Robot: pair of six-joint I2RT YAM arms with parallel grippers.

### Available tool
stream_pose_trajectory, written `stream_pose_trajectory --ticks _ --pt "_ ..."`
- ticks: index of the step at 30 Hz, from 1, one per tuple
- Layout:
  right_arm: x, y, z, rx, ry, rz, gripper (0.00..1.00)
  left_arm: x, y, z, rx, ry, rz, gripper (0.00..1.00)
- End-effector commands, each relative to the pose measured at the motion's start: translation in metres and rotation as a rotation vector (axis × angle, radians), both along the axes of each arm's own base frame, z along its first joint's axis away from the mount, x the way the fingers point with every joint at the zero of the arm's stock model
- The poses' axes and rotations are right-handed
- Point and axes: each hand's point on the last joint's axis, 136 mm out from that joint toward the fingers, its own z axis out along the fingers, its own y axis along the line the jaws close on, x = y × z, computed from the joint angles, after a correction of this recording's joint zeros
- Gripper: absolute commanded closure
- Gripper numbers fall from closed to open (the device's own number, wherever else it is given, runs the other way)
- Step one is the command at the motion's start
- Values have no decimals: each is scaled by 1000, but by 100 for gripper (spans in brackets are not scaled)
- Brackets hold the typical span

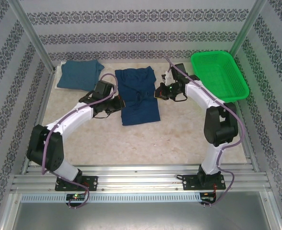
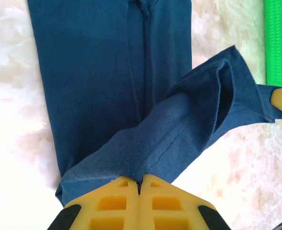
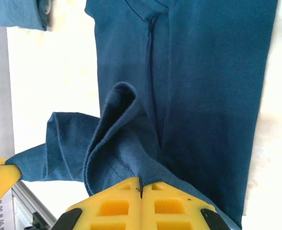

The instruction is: Fold and stack the t-shirts

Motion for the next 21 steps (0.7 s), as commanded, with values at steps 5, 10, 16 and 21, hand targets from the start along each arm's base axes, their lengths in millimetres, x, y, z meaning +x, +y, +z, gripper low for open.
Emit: stream_pose_trajectory --ticks 5,10,16,21 --pt "18 1 -10 6 23 15 100 31 8 2 15 -51 3 100" --pt "32 0 -17 8 36 8 100 45 12 -7 1 -38 10 100" --pt "47 3 -27 18 54 3 100 62 15 -17 -4 -28 20 100" --pt "56 5 -40 12 78 8 100 73 18 -25 -4 -21 24 100"
